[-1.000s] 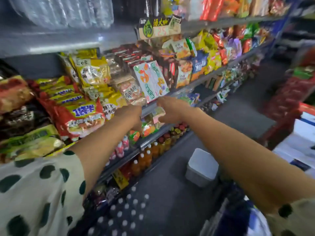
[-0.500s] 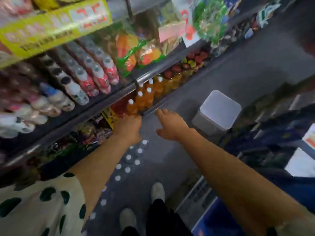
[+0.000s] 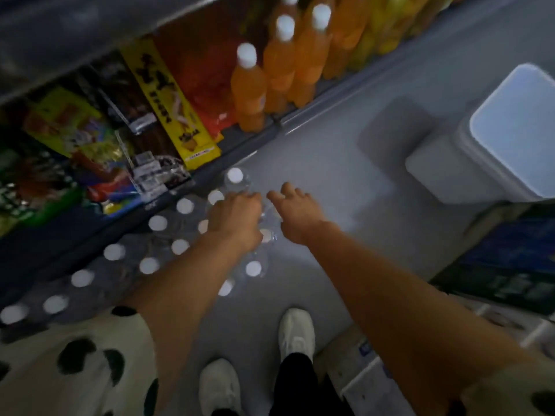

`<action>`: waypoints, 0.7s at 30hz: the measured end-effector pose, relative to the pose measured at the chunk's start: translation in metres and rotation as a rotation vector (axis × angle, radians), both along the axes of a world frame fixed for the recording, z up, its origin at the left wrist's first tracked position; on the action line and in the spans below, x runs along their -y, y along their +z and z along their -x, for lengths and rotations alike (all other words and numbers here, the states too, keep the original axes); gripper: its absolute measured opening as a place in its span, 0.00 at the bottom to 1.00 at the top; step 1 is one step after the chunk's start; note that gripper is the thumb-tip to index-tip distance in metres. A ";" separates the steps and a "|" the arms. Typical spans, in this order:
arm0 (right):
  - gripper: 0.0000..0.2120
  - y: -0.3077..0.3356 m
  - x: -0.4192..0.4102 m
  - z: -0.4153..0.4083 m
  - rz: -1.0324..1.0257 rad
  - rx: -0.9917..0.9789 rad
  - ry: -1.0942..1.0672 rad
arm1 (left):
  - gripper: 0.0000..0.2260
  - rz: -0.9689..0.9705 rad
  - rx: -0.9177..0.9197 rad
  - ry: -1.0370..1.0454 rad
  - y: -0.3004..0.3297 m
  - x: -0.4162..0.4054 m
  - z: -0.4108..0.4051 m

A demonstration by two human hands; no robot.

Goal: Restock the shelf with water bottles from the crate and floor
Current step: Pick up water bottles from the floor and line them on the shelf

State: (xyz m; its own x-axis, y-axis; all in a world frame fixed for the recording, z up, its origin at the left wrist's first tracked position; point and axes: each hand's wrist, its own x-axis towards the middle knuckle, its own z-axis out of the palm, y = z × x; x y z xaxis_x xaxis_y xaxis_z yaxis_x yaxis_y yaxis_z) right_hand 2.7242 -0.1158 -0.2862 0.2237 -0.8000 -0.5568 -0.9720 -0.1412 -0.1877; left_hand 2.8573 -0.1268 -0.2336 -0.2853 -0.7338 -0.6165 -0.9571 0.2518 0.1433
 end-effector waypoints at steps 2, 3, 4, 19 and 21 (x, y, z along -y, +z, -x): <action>0.31 -0.023 0.004 -0.003 -0.016 -0.030 0.037 | 0.21 0.009 0.005 0.006 -0.021 0.004 -0.002; 0.31 -0.031 0.006 -0.004 -0.022 -0.045 0.055 | 0.20 0.012 0.006 0.007 -0.029 0.005 -0.002; 0.31 -0.038 0.006 -0.005 -0.027 -0.054 0.067 | 0.20 0.015 0.005 0.008 -0.036 0.006 -0.003; 0.17 0.136 0.030 0.021 0.016 0.096 0.024 | 0.24 -0.019 -0.140 0.051 0.081 0.015 -0.010; 0.16 0.204 0.035 0.027 0.042 0.126 0.013 | 0.25 -0.007 -0.205 0.072 0.130 0.015 -0.010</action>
